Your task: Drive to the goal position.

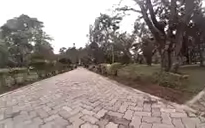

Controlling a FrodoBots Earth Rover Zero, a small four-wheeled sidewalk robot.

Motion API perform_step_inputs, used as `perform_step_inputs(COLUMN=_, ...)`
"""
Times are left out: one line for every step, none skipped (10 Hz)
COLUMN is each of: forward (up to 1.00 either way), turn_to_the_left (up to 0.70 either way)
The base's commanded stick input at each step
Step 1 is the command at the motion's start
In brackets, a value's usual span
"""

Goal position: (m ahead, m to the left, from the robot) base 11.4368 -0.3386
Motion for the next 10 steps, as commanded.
perform_step_inputs(forward=0.00, turn_to_the_left=0.20)
perform_step_inputs(forward=0.00, turn_to_the_left=0.00)
perform_step_inputs(forward=0.00, turn_to_the_left=0.00)
perform_step_inputs(forward=0.00, turn_to_the_left=0.00)
perform_step_inputs(forward=0.00, turn_to_the_left=0.00)
perform_step_inputs(forward=0.00, turn_to_the_left=0.00)
perform_step_inputs(forward=0.00, turn_to_the_left=0.00)
perform_step_inputs(forward=0.00, turn_to_the_left=0.00)
perform_step_inputs(forward=0.00, turn_to_the_left=0.00)
perform_step_inputs(forward=0.00, turn_to_the_left=0.70)
